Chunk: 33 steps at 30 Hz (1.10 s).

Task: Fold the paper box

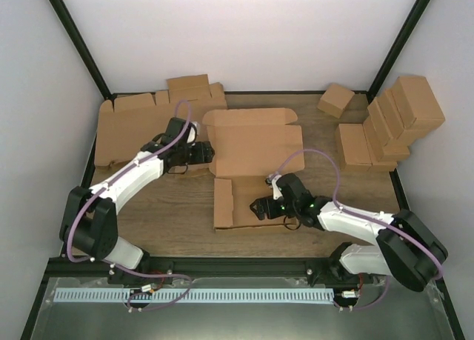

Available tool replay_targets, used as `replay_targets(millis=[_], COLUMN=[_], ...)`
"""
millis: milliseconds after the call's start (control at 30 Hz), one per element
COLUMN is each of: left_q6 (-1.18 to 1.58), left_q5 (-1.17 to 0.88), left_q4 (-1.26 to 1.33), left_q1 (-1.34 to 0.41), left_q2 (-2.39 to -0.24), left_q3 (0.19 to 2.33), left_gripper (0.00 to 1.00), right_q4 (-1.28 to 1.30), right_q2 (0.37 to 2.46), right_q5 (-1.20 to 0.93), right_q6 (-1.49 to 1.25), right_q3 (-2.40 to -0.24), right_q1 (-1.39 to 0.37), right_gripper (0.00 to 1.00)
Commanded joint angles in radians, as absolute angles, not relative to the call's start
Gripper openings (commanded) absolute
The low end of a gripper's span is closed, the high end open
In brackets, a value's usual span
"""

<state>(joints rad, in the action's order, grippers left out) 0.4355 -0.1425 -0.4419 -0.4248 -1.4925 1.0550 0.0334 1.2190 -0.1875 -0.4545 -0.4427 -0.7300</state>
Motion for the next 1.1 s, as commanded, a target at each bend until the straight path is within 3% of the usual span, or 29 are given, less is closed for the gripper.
replay_targets(millis=[0, 167, 300, 500, 633, 1067], left_q6=[0.396, 0.378, 0.367, 0.357, 0.344, 0.256], left_q5=[-0.137, -0.111, -0.108, -0.142, -0.187, -0.118], left_q4=[-0.421, -0.432, -0.438, -0.445, -0.439, -0.401], left_q1=[-0.416, -0.417, -0.416, -0.417, -0.421, -0.464], left_q2=[-1.524, -1.556, -1.589, -1.614, -1.614, -1.521], left_q3=[1.099, 1.139, 1.169, 1.216, 1.228, 1.17], left_gripper=[0.79, 0.78, 0.68, 0.34, 0.05, 0.04], right_q4=[0.043, 0.056, 0.053, 0.046, 0.066, 0.22], right_q2=[1.251, 1.278, 1.3, 1.333, 1.33, 1.262], right_q5=[-0.2, -0.192, -0.185, -0.187, -0.162, -0.128], right_q6=[-0.485, -0.502, -0.512, -0.518, -0.516, -0.417], right_q3=[-0.445, -0.453, -0.46, -0.475, -0.506, -0.755], right_q1=[-0.738, -0.739, -0.74, -0.742, -0.743, -0.672], right_gripper=[0.92, 0.91, 0.91, 0.89, 0.89, 0.91])
